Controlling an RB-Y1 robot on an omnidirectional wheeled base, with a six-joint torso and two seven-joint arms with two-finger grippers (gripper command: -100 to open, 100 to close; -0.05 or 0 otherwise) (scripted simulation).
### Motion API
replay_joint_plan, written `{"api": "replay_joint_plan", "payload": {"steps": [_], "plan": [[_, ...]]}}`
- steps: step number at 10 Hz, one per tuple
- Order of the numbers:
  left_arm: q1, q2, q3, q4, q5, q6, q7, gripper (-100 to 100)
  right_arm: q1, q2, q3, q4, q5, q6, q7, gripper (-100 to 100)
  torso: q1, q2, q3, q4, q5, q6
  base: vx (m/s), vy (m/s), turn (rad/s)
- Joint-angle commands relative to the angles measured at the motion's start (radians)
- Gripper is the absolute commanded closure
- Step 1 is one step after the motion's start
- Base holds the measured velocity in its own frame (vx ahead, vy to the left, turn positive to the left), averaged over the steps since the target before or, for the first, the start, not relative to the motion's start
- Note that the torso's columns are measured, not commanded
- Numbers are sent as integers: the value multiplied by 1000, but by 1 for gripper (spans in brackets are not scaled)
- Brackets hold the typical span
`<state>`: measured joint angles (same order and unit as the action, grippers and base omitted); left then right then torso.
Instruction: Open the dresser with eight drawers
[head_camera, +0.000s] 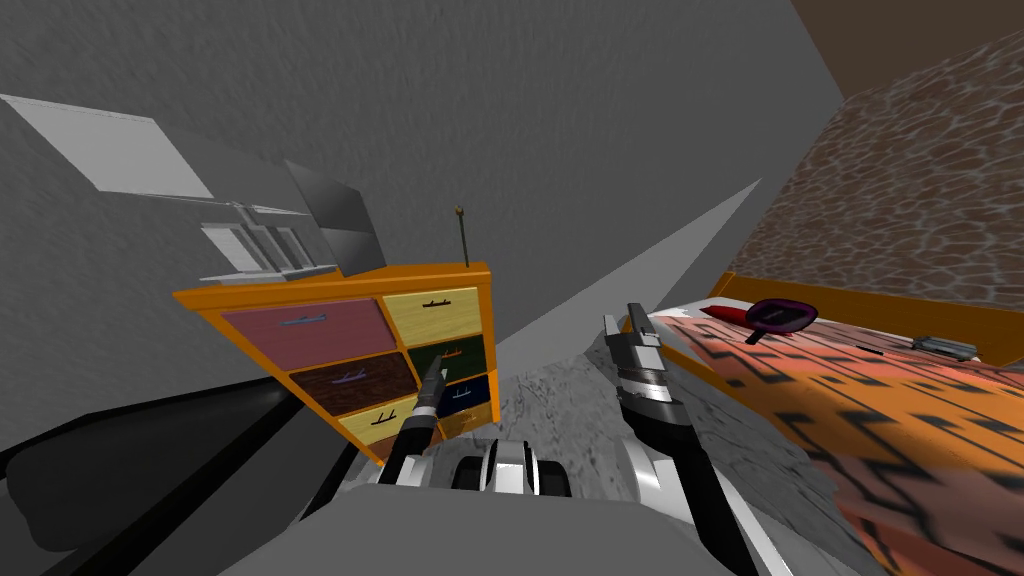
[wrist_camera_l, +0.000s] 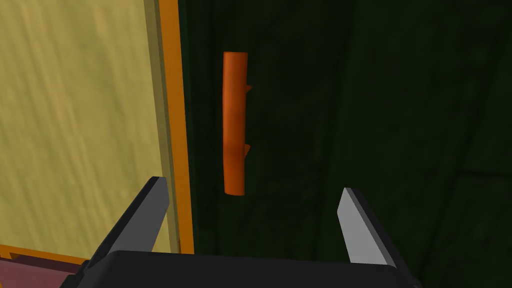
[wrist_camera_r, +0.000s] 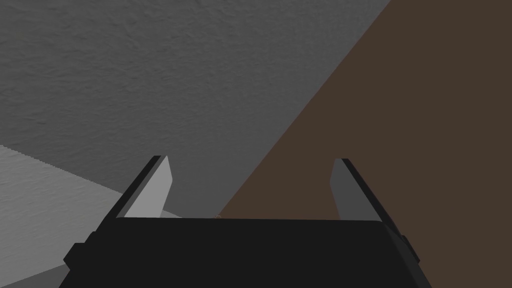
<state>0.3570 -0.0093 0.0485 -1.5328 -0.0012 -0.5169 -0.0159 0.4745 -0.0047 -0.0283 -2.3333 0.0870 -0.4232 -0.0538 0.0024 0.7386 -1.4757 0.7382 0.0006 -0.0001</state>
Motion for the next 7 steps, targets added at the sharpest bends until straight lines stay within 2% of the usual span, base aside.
{"api": "replay_joint_plan", "payload": {"steps": [1, 2, 3, 4, 5, 7], "plan": [[3, 1, 3, -46, 0, 43, -1, -100, 0, 0, 0, 0, 0, 0, 0, 0, -1, -3, -2, -1, 0, 0, 108, 15, -18], [2, 1, 3, -34, 0, 30, -1, -100, 0, 0, 0, 0, 0, 0, 0, 0, -1, -4, -3, -1, 0, 0, 46, 10, -3], [0, 0, 0, -5, 0, 4, 0, 100, 0, 0, 0, 0, 0, 0, 0, 0, -2, 0, 0, 0, 0, 0, -57, -9, 23], [1, 0, 1, -21, 0, 22, -1, 100, 0, 0, 0, 0, 0, 0, 0, 0, -4, 6, 3, 1, -1, 0, -28, 0, 12], [8, 0, -4, -46, -2, 25, 0, 100, 0, 0, 0, 0, 0, 0, 0, 0, 0, -1, 2, -5, 3, 1, -121, -58, 10], [18, 0, -8, -58, -3, 36, 1, 100, 0, 0, 0, 0, 0, 0, 0, 0, -4, 0, 0, -3, 1, 1, -167, -71, 15]]}}
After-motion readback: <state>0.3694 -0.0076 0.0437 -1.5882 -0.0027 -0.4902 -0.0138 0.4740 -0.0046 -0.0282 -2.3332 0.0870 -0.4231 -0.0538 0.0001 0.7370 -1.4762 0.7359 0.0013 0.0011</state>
